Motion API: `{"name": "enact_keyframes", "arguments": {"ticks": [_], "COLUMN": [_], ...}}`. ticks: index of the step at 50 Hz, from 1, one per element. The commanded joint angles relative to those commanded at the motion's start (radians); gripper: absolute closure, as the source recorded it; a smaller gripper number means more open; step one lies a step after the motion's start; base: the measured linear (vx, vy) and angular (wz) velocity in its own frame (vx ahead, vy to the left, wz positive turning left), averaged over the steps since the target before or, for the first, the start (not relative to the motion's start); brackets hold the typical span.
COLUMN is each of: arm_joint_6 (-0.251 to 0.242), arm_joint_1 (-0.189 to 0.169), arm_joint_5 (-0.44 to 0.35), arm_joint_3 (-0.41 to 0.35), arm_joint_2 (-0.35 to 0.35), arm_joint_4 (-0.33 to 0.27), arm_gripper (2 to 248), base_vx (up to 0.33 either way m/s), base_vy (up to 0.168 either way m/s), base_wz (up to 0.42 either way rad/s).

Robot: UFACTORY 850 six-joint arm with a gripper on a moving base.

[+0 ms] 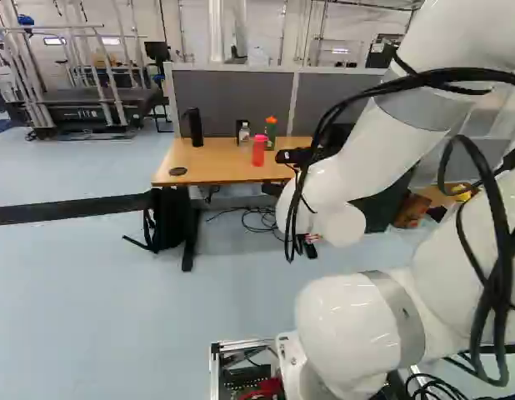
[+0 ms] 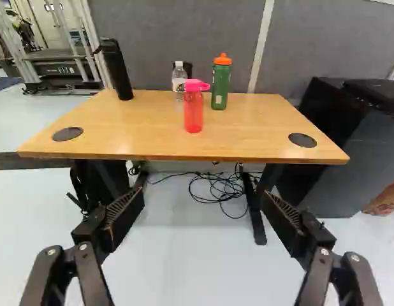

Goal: Pick up the green bottle from the table

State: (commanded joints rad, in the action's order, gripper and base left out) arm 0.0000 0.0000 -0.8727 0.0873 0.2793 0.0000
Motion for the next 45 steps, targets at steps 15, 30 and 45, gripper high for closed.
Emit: {"name": "enact_keyframes", "arguments": {"ticks": [15,30,45], "arm_joint_6": [0.000,0.000,0.000], "arm_joint_1": [0.000,0.000,0.000], "arm_joint_5": [0.000,0.000,0.000], "arm_joint_3": [0.000,0.000,0.000], "arm_joint_2": [0.000,0.000,0.000], "arm_joint_4": [0.000,0.000,0.000], "arm_gripper": [3,3,3], "base_vx": [0.000,0.012,0.191], "base_vy": [0.000,-0.001,-0.085], "base_wz": [0.000,0.010,0.004]}}
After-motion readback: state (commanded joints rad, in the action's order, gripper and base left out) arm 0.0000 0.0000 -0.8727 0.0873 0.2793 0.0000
